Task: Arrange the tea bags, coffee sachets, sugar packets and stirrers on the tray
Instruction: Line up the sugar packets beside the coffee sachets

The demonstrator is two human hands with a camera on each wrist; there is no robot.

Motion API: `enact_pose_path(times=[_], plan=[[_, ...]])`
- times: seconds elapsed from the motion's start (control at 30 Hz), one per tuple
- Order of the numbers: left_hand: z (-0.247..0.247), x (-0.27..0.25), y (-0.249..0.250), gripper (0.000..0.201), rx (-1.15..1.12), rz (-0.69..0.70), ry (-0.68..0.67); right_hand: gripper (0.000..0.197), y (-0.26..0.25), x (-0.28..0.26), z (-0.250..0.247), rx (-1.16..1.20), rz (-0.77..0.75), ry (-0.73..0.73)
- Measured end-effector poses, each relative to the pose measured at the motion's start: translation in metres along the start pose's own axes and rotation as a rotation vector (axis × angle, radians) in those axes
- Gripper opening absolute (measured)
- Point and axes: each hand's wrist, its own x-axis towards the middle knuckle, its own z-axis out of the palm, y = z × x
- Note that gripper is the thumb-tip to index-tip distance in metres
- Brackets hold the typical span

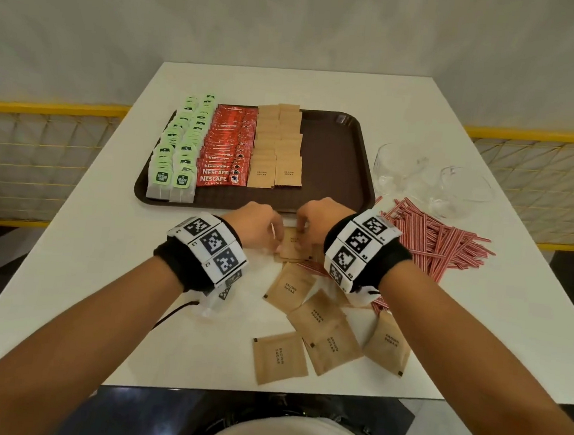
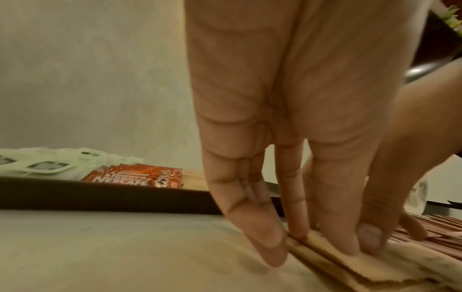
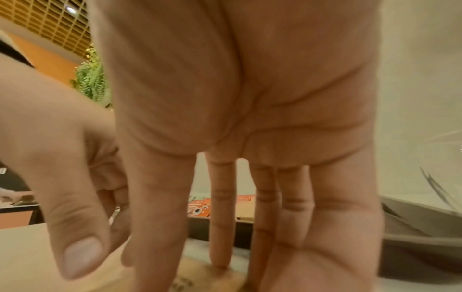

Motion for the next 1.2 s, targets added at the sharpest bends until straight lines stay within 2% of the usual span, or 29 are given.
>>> enact_pose_path(times=[0.1,0.2,0.27,0.33,0.43,0.53,0.67,0.77,0.83,0.93,1.03,1.13,1.2], plan=[[0.001,-0.003,-0.003,0.041,-0.038,-0.032,0.015,0.054,-0.004,0.001,0.006,-0.054,-0.022,-0.002],[0.004,-0.002,-0.003,0.063,-0.029,-0.062,0.02,0.05,-0.008,0.003,0.008,-0.074,-0.029,0.013],[0.005,0.0,-0.004,0.066,-0.025,-0.08,0.014,0.051,-0.006,0.004,0.007,-0.055,-0.032,0.014],[0.006,0.001,-0.006,0.063,-0.042,-0.073,0.004,0.052,-0.002,0.005,0.005,-0.019,-0.029,0.013],[0.005,0.002,-0.009,0.054,-0.068,-0.048,-0.021,0.029,0.006,0.004,0.002,0.11,-0.05,0.059],[0.002,0.005,-0.016,0.04,-0.134,-0.007,-0.034,0.028,0.013,0.006,0.002,0.283,-0.078,0.078],[-0.008,-0.001,-0.025,0.02,-0.574,0.057,-0.068,0.04,0.016,0.007,0.002,0.652,-0.094,0.004],[-0.019,-0.007,-0.029,0.03,-0.834,0.05,-0.058,0.05,0.015,0.008,-0.007,0.829,-0.145,-0.043],[-0.024,-0.008,-0.031,0.037,-0.942,0.045,-0.032,0.054,0.013,0.009,-0.014,0.865,-0.162,-0.032],[-0.03,-0.01,-0.029,0.024,-1.121,0.019,0.038,0.049,0.007,0.017,-0.015,0.933,-0.165,-0.022],[-0.035,-0.007,-0.03,0.013,-1.175,0.014,0.117,0.037,0.003,0.025,-0.014,0.964,-0.173,-0.012],[-0.046,-0.003,-0.042,0.006,-1.182,-0.056,0.205,0.016,0.007,0.029,-0.016,0.966,-0.181,-0.017],[-0.052,0.0,-0.054,0.001,-1.198,-0.101,0.24,0.014,0.012,0.032,-0.017,0.993,-0.162,-0.01]])
